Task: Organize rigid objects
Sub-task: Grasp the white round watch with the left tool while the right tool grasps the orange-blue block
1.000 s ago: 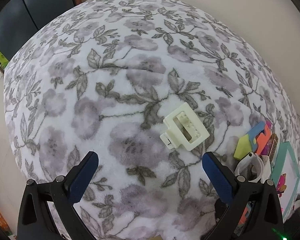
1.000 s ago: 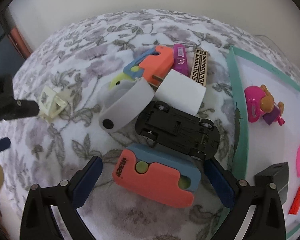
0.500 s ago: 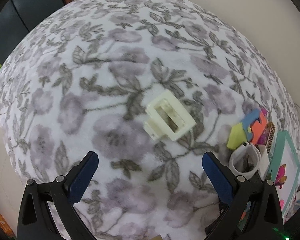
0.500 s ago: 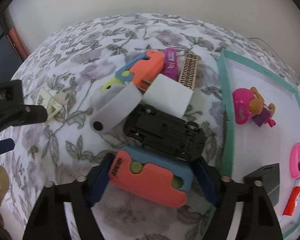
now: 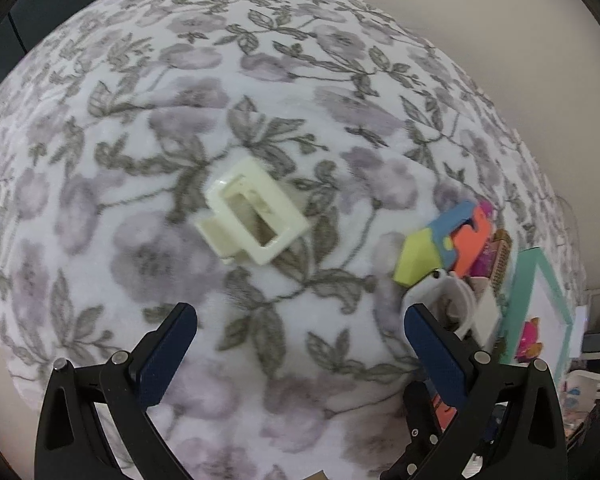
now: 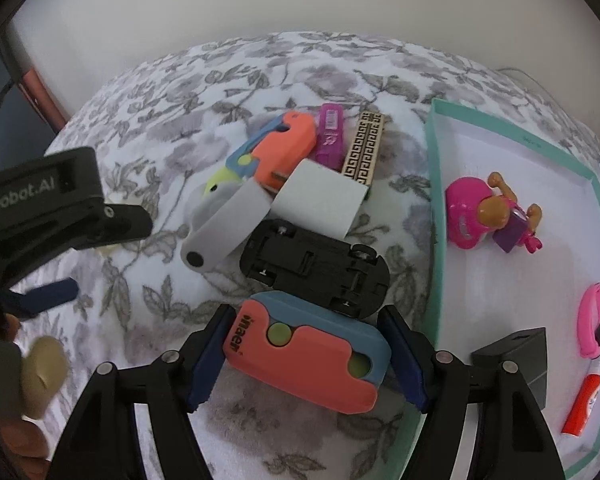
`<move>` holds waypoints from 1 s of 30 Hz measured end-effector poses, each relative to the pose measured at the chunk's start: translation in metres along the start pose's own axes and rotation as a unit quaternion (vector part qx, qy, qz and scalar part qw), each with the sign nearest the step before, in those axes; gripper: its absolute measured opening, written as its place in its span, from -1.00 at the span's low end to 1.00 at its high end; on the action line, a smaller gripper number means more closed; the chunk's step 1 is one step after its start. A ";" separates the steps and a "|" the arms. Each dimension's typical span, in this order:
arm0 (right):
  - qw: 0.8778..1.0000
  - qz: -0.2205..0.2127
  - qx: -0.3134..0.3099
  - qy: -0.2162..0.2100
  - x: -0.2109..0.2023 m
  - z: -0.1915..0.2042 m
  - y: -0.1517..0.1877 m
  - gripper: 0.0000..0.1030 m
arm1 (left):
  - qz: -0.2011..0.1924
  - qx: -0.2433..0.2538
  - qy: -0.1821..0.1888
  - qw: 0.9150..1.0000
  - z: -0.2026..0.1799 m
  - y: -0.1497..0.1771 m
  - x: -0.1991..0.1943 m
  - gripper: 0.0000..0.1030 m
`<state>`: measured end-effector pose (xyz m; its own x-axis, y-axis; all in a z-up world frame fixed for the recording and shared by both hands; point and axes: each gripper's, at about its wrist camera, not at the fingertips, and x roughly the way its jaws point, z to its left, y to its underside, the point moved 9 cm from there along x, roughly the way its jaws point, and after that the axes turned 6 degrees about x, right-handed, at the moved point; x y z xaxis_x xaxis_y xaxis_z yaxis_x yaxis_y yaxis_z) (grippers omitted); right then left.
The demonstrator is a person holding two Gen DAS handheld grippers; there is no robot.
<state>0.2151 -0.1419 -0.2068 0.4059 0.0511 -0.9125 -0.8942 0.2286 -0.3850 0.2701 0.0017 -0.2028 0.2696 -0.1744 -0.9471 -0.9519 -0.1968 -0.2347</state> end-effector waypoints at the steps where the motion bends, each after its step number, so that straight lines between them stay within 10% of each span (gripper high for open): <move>1: 1.000 0.001 0.007 -0.007 -0.002 -0.001 -0.001 0.46 | 0.002 -0.002 0.007 1.000 -0.003 0.001 0.001 1.00; 24: 0.996 -0.048 0.077 -0.019 -0.051 -0.056 -0.044 0.46 | -0.020 0.066 0.100 0.993 -0.076 0.002 0.013 0.99; 30: 0.995 -0.043 0.091 -0.023 -0.049 -0.062 -0.043 0.46 | -0.021 0.074 0.094 0.993 -0.079 0.004 0.019 0.31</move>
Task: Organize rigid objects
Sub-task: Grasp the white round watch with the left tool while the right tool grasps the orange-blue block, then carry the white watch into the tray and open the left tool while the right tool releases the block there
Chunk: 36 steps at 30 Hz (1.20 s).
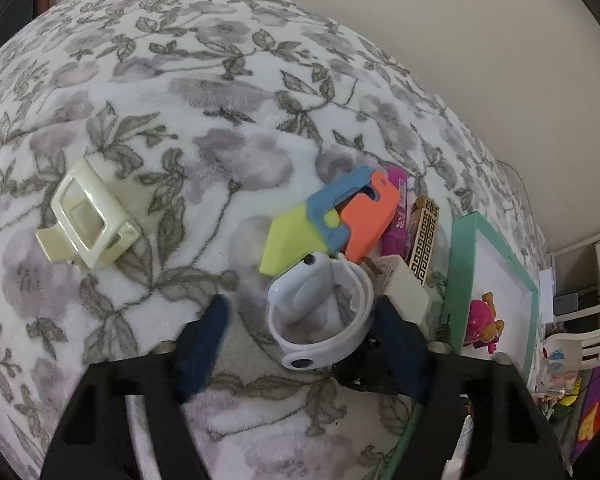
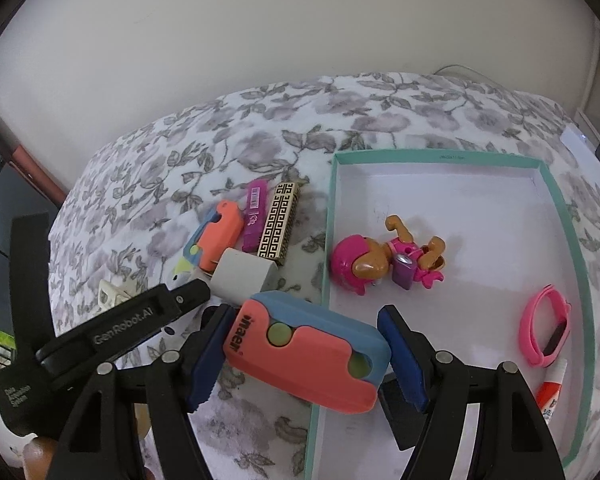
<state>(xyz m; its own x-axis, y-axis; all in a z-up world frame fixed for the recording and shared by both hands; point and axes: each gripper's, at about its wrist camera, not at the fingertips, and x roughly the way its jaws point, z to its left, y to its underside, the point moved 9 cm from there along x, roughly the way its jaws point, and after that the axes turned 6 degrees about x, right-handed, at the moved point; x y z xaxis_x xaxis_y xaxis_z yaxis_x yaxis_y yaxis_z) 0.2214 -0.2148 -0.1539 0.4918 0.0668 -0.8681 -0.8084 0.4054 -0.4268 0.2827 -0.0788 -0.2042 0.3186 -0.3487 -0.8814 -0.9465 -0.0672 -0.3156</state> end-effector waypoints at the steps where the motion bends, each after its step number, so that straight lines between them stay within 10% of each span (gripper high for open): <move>1: 1.000 0.000 0.001 -0.001 0.000 0.000 0.000 0.46 | -0.001 -0.003 0.009 1.000 -0.001 0.000 0.000 0.21; 18: 0.999 -0.001 0.033 -0.011 -0.007 -0.012 -0.004 0.46 | -0.008 0.011 -0.005 1.000 -0.004 -0.004 -0.017 0.03; 36: 0.988 -0.102 0.119 0.018 -0.076 -0.102 -0.055 0.46 | -0.128 0.116 0.013 0.985 -0.102 -0.028 -0.115 0.03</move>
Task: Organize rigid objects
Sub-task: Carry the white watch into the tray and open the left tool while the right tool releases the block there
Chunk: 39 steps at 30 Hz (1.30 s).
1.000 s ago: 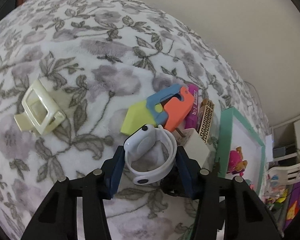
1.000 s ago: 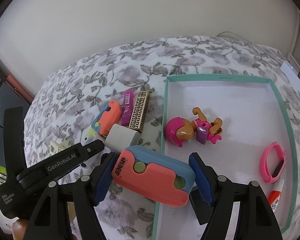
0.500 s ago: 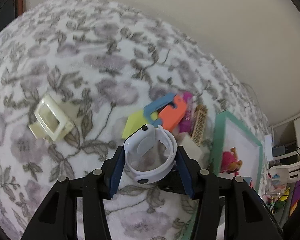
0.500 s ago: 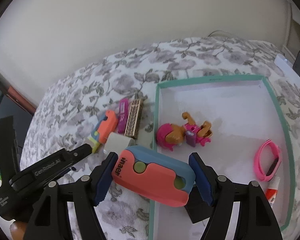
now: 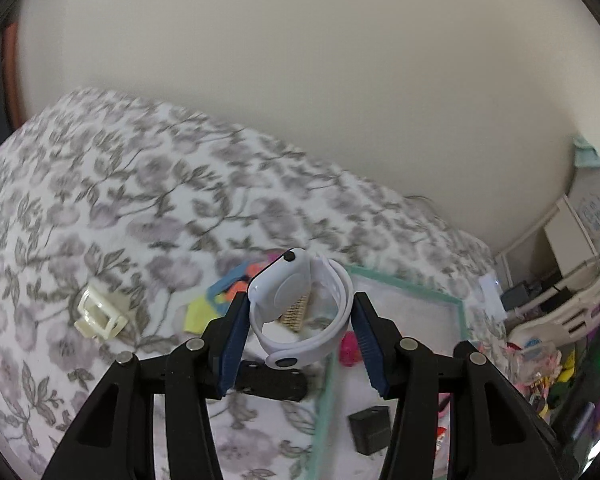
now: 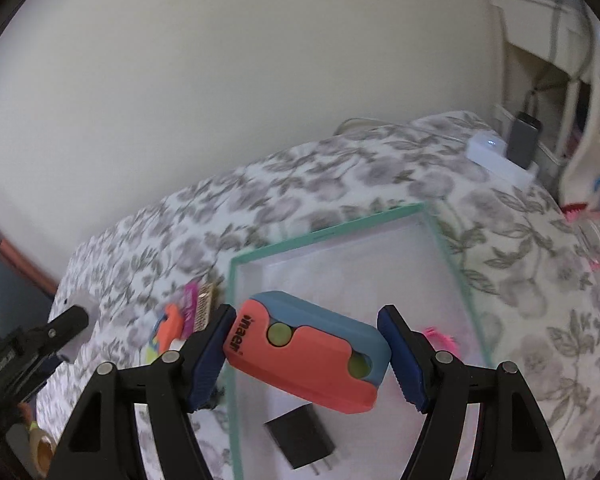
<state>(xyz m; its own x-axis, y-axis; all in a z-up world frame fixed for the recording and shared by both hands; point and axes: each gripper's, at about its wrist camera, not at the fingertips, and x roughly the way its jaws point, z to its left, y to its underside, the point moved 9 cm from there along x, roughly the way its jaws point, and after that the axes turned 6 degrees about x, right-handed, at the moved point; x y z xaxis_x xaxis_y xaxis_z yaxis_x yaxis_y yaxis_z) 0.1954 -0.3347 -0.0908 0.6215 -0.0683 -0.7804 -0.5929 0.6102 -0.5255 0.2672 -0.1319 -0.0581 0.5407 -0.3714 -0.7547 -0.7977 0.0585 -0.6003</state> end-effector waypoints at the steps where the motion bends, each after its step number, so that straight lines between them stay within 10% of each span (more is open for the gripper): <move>1: 1.000 -0.002 0.011 0.001 -0.001 -0.008 -0.003 0.46 | 0.000 0.006 0.001 1.000 -0.008 0.000 0.001 0.03; 14: 0.997 -0.020 0.050 0.052 -0.005 -0.078 -0.021 0.46 | 0.066 0.083 0.043 0.993 -0.105 0.045 0.049 0.03; 39: 0.994 0.061 0.019 0.086 0.054 -0.101 0.028 0.47 | 0.145 0.089 0.027 0.985 -0.111 0.094 0.105 0.03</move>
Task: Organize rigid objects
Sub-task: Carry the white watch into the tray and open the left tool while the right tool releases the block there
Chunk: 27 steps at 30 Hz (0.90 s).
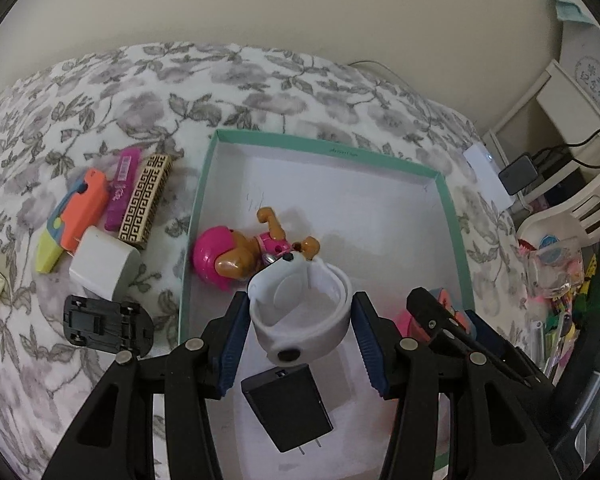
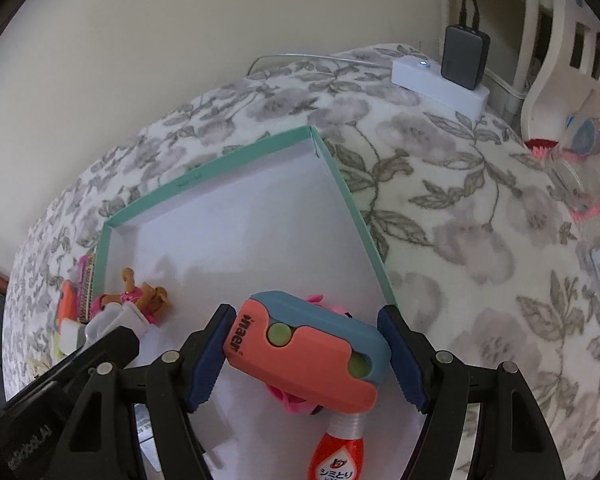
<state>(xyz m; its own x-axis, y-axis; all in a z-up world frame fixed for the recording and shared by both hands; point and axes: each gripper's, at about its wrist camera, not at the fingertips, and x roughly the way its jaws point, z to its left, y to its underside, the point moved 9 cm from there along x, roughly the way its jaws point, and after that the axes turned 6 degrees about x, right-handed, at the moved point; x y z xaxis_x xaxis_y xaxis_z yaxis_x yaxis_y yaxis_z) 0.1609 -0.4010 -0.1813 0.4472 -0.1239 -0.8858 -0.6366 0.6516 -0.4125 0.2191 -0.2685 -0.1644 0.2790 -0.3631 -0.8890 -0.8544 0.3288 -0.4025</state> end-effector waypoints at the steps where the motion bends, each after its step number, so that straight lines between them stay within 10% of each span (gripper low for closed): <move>1: 1.000 -0.001 0.000 -0.001 0.000 0.000 0.000 0.47 | 0.002 -0.004 0.003 1.000 0.001 0.000 0.001 0.03; 12: 1.000 -0.003 -0.013 0.009 0.001 0.001 0.000 0.47 | 0.016 -0.009 -0.006 1.000 0.006 0.004 0.005 0.05; 27: 1.000 -0.007 0.008 -0.013 -0.013 0.005 -0.007 0.49 | 0.004 -0.014 -0.015 1.000 0.011 -0.008 -0.015 0.61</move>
<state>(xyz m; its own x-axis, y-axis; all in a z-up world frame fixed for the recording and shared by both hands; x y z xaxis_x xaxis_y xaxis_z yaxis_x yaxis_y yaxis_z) 0.1631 -0.3999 -0.1661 0.4715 -0.1137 -0.8745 -0.6201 0.6623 -0.4205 0.2267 -0.2566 -0.1506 0.2840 -0.3348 -0.8985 -0.8686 0.3071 -0.3890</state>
